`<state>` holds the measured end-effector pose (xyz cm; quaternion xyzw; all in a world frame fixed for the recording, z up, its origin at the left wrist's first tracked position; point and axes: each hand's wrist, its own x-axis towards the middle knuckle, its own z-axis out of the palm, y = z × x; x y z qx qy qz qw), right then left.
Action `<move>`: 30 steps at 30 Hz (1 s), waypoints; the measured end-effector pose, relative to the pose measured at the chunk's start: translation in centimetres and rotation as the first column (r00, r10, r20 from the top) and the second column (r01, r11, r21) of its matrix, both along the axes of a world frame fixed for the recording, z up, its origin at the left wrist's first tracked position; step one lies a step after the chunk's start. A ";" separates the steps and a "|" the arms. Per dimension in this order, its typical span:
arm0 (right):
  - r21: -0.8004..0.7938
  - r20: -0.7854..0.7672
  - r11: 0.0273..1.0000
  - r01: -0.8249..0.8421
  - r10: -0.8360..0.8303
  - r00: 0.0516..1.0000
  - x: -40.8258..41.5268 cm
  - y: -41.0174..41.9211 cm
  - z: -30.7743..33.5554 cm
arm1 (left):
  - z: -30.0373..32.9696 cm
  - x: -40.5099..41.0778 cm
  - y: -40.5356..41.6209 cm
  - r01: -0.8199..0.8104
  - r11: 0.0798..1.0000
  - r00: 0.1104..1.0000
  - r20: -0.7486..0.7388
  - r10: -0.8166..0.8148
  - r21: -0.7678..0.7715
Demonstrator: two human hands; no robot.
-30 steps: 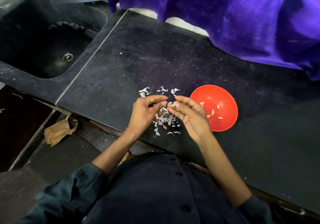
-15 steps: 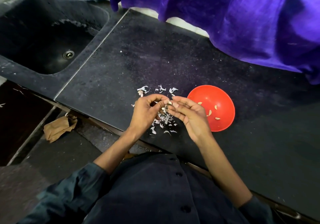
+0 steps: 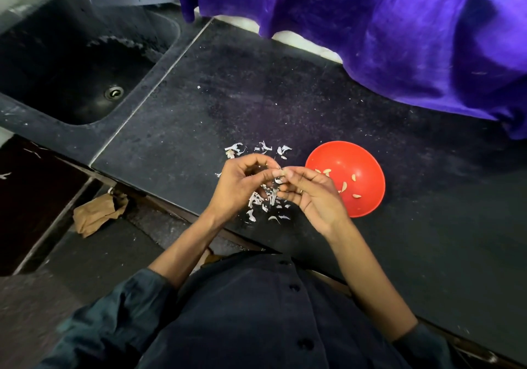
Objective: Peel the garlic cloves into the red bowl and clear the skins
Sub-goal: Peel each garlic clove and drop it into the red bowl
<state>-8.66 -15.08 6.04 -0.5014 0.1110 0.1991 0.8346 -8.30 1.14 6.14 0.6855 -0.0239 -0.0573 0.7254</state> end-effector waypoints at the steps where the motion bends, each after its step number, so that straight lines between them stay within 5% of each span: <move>1: 0.027 -0.026 1.000 -0.006 0.006 1.000 0.0 0.0 0.0 | 0.1 0.1 0.1 0.022 1.000 1.000 0.005 -0.022 0.006; 14: 0.044 -0.135 0.998 -0.040 0.045 0.990 0.4 0.1 0.4 | -0.2 0.8 1.2 0.012 0.880 0.933 0.310 -0.181 0.476; 18: 0.047 -0.164 0.998 -0.052 0.059 0.985 0.5 0.2 0.6 | -0.7 0.4 0.9 0.036 0.863 0.932 0.296 -0.211 0.504; 26: 0.212 -0.350 0.969 0.127 -0.046 0.936 0.3 1.8 1.0 | -1.3 0.0 0.0 -0.188 0.771 0.893 0.432 -0.123 0.608; 30: 0.211 -0.337 0.965 0.157 -0.079 0.938 0.2 1.6 0.8 | -1.2 -0.3 -0.3 -0.241 0.869 0.921 0.385 0.064 0.432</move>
